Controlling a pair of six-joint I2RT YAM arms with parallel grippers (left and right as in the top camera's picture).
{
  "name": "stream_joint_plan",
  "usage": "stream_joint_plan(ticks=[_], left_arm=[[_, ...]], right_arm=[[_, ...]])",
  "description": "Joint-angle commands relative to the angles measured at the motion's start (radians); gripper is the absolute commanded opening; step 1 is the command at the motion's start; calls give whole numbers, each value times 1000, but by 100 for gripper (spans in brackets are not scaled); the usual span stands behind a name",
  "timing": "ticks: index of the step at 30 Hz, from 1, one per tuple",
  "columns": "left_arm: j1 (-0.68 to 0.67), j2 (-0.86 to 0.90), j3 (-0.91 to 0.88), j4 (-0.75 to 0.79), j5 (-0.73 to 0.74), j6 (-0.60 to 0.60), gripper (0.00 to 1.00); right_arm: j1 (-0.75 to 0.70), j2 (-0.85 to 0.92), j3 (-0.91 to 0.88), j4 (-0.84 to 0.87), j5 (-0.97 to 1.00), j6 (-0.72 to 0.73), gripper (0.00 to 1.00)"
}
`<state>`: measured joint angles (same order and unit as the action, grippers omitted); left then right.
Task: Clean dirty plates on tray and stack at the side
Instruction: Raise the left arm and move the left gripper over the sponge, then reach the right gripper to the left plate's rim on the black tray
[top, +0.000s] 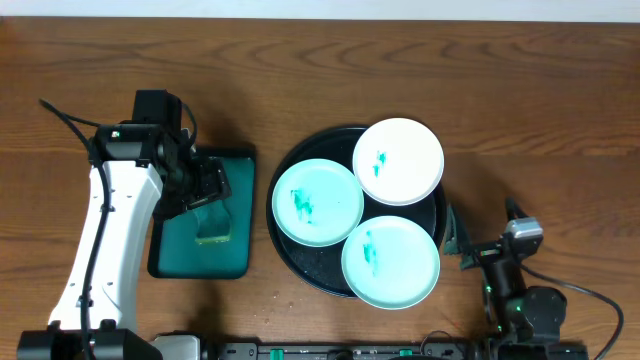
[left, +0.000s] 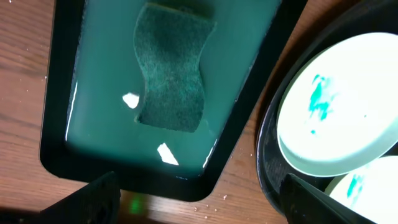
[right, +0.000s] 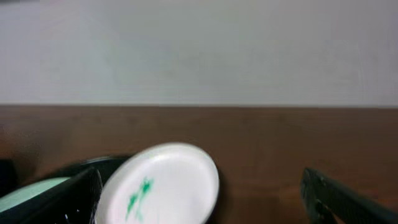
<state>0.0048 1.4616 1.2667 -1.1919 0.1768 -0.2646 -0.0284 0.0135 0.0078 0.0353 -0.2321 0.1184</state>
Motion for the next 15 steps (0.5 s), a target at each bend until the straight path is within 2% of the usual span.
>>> stream_joint_plan(ticks=[1, 7, 15], left_arm=[[3, 2, 19, 5, -7, -2, 83], [3, 2, 19, 27, -5, -2, 83], [3, 2, 19, 27, -4, -3, 83]], right_arm=[[8, 2, 28, -14, -96, 0, 99], [8, 122, 212, -269, -125, -36, 99], [8, 571, 682, -484, -177, -90, 99]])
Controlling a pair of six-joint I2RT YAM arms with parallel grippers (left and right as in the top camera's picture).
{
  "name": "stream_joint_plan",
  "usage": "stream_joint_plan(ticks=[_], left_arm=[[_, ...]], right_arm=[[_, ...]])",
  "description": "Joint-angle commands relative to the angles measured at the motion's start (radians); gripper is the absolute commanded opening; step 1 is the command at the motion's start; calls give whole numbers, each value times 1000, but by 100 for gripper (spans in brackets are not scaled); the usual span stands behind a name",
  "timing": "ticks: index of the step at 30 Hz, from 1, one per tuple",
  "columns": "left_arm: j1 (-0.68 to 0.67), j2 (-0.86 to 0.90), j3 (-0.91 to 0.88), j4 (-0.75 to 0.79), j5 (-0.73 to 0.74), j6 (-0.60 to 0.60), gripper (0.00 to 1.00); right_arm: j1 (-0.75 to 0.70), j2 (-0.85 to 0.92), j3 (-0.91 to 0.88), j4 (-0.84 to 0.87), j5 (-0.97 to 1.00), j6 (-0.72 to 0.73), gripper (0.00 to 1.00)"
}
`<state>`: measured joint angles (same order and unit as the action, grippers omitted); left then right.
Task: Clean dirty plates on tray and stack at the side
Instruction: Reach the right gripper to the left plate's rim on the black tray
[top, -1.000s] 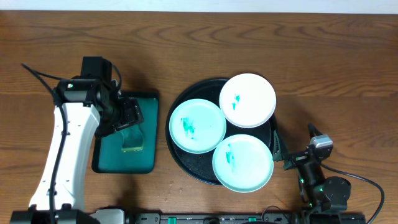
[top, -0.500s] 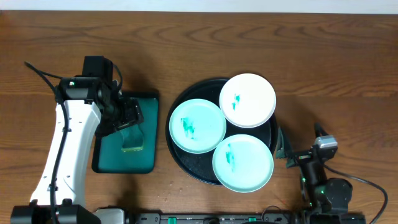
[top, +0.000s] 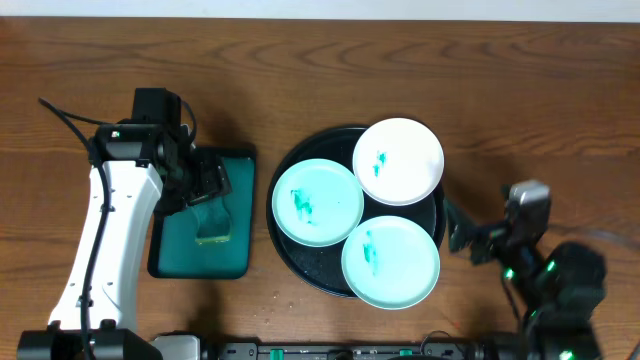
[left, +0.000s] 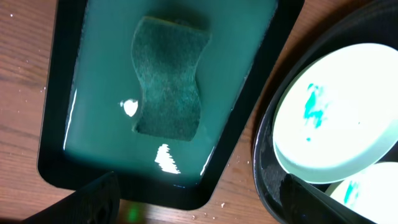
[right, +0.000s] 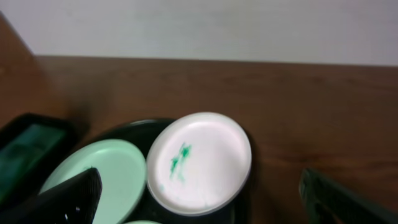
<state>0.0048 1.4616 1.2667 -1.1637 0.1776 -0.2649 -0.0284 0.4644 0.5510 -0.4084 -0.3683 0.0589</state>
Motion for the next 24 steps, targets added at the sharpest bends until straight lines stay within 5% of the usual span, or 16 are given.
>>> stream_joint_plan(ticks=[1, 12, 18, 24], left_arm=[[3, 2, 19, -2, -5, -2, 83], [3, 2, 19, -2, -6, -2, 83], [3, 2, 19, -2, -6, -2, 83], [3, 2, 19, -2, -6, -2, 83]], right_arm=[[8, 186, 210, -82, -51, -31, 99], [8, 821, 914, -785, -71, 134, 99], [11, 1006, 970, -1115, -66, 156, 99], [100, 1061, 912, -1077, -67, 100, 99]])
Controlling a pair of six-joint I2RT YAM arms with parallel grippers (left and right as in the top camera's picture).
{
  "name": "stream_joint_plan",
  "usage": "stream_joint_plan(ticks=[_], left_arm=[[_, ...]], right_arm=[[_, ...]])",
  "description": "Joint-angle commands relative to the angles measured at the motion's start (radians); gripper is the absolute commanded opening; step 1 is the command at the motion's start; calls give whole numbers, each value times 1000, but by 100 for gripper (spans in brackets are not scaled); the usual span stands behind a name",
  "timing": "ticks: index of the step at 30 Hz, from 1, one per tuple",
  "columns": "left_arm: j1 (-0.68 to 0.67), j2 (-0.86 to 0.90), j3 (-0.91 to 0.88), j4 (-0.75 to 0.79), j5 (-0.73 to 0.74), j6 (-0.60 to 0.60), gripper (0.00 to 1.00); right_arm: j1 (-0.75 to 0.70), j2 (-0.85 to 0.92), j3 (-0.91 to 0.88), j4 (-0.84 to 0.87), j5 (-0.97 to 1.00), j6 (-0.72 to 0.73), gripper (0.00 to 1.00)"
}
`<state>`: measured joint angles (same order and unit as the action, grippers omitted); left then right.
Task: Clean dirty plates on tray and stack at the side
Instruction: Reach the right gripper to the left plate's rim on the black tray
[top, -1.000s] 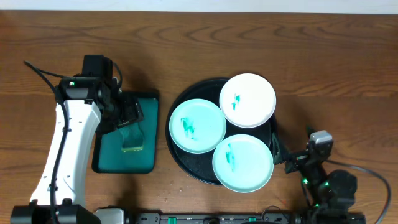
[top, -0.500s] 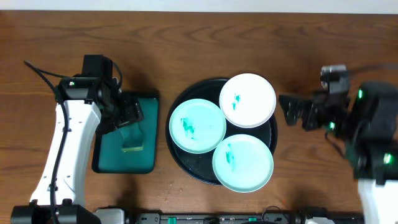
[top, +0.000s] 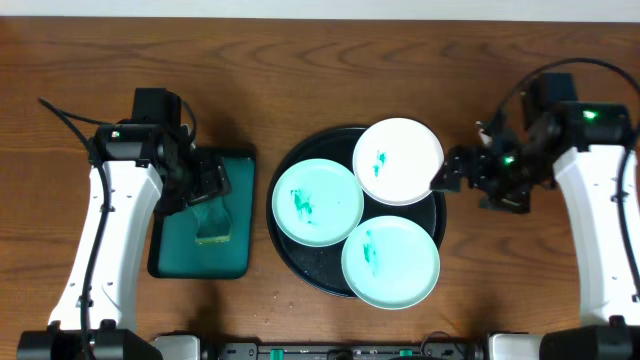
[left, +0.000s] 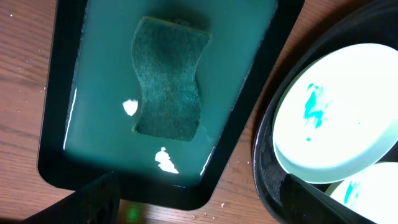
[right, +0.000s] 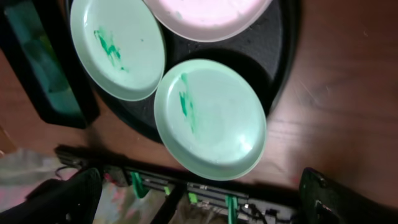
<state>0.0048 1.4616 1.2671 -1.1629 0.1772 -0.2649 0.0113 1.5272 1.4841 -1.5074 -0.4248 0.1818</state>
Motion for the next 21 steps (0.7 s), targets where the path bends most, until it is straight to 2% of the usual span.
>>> stream_joint_plan(ticks=[1, 9, 21], left_arm=[[3, 2, 19, -2, -5, -2, 83], [3, 2, 19, -2, -5, -2, 82], [3, 2, 19, -3, -5, -2, 83]], right_arm=[[83, -2, -31, 38, -10, -22, 99], [246, -2, -77, 125, 2, -22, 99], [278, -2, -77, 274, -72, 1, 99]])
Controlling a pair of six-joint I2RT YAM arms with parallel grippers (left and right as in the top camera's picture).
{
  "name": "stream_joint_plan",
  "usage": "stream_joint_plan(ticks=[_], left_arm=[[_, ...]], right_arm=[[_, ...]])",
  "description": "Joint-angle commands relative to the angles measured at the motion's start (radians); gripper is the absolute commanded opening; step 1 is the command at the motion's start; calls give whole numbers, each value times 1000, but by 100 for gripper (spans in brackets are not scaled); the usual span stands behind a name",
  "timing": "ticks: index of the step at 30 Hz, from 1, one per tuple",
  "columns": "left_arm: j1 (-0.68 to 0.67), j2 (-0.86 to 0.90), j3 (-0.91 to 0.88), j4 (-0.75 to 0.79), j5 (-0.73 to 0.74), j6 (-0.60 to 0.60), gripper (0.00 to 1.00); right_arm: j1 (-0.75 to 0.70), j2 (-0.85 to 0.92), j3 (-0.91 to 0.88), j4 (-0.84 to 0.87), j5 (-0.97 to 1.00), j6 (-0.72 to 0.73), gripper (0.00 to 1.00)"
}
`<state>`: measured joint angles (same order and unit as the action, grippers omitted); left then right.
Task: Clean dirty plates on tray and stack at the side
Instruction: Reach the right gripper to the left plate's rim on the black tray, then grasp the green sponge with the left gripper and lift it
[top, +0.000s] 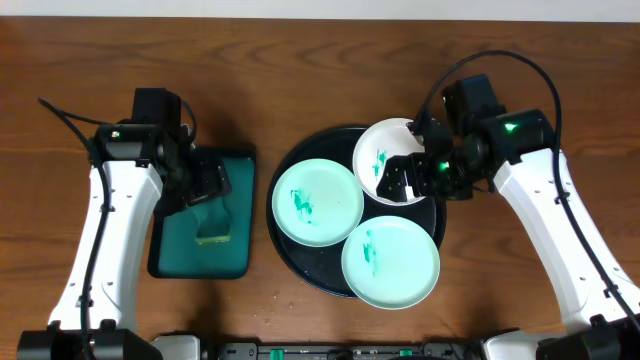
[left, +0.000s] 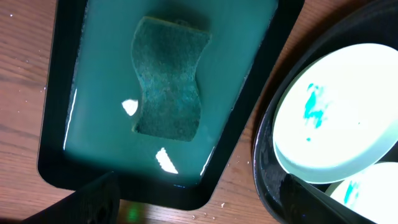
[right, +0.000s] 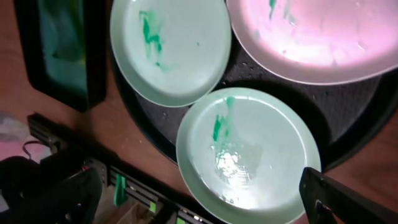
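Observation:
A round black tray (top: 285, 245) holds three stained plates: a mint plate (top: 318, 203) at left, a white plate (top: 390, 155) at the back right and a second mint plate (top: 390, 262) in front. All carry green smears. My right gripper (top: 415, 178) hangs open over the white plate's near rim, and its view looks down on the front mint plate (right: 249, 155). My left gripper (top: 205, 185) is open above a dark green sponge (left: 169, 78) lying in a black basin (left: 53, 124) of green water. Neither gripper holds anything.
The basin stands left of the tray, a narrow strip of wood between them, with small crumbs (left: 224, 196) there. A black equipment rail (top: 350, 350) runs along the table's front edge. The wooden table (top: 520, 90) extends right of the tray.
My right gripper was beside the tray's right edge and is now over the white plate's near rim, its camera closer to the plates. The left arm, sponge and plates have not moved.
My right arm sat folded low at the front right, camera looking level across the table. Then it was raised, then hung right of the tray looking down, and now it is over the tray. My left gripper stayed open above the sponge.

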<state>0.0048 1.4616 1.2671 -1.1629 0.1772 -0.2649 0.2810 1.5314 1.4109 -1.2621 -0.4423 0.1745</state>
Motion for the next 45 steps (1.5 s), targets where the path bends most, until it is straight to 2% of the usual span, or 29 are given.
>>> stream_joint_plan(ticks=[1, 6, 11, 13, 22, 28, 37, 40, 45], left_arm=[[3, 2, 19, -3, -5, -2, 82], [3, 2, 19, 1, -5, -2, 83], [3, 2, 19, 5, -5, -2, 83], [3, 2, 19, 5, -5, -2, 83], [3, 2, 18, 4, -5, -2, 83], [3, 2, 18, 4, -5, -2, 83], [3, 2, 18, 5, -5, -2, 83], [3, 2, 18, 4, -5, -2, 83], [3, 2, 18, 5, -5, -2, 83]], right_arm=[[11, -4, -4, 52, -65, 29, 99], [58, 43, -6, 133, -45, 105, 97], [143, 169, -6, 149, 123, 275, 95], [171, 229, -6, 166, 131, 290, 89], [203, 401, -6, 253, 129, 441, 80], [208, 437, -6, 284, 132, 465, 73], [230, 508, -6, 314, 170, 464, 72], [230, 517, -6, 325, 192, 464, 64], [232, 519, -7, 338, 210, 460, 39]])
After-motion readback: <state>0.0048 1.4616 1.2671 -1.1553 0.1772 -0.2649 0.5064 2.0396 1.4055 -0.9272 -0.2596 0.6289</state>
